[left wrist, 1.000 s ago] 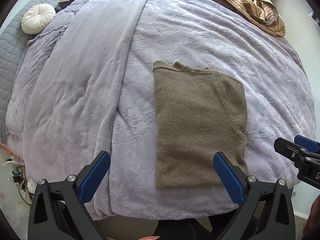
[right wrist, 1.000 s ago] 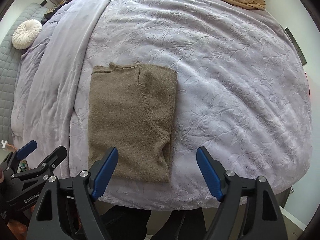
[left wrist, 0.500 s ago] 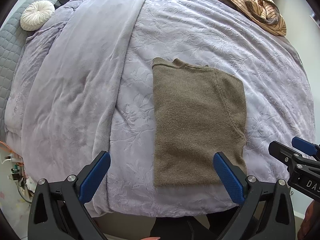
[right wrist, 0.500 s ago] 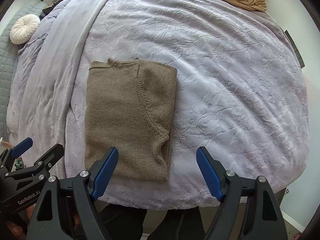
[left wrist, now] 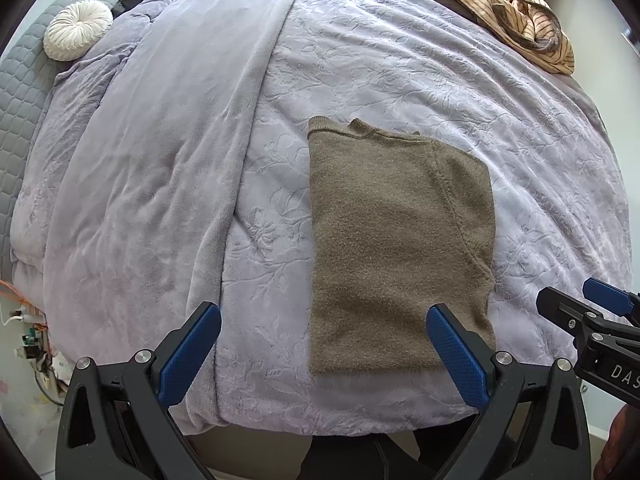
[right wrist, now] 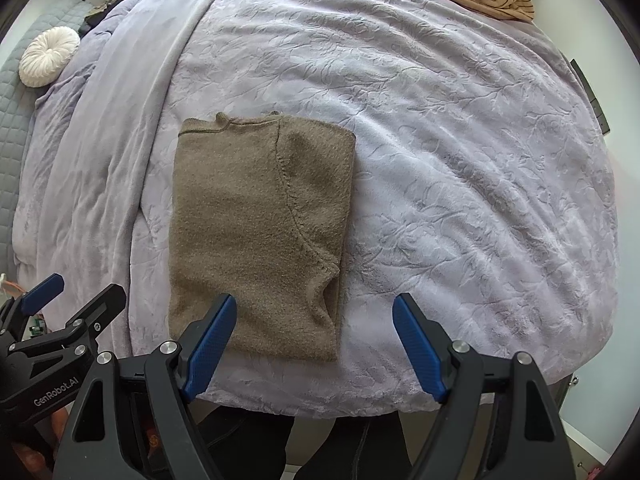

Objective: Fold small clothes

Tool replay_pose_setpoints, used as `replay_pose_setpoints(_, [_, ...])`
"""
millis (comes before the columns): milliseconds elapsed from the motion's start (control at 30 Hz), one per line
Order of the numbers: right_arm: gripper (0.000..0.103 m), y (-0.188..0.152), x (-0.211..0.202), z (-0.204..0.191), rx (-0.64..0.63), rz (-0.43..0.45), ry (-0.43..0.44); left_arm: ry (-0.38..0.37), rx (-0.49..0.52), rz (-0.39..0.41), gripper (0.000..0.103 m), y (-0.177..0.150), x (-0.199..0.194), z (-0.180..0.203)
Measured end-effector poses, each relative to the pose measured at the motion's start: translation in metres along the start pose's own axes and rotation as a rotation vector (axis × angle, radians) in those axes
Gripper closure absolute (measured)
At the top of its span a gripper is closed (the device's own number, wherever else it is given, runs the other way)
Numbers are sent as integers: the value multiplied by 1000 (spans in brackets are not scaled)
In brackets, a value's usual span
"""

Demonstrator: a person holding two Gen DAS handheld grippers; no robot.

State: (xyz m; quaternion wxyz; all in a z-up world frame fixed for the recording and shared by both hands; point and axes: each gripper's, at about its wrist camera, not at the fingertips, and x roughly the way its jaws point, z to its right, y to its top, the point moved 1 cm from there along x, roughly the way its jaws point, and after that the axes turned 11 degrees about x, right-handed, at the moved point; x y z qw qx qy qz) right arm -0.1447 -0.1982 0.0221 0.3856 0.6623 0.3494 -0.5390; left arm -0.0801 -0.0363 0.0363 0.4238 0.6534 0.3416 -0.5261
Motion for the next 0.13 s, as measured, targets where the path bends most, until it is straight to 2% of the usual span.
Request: replay_pose_setpoints(133, [20,-1,0,-2,-5,2,-2,0,9,6,0,1,-1,-2])
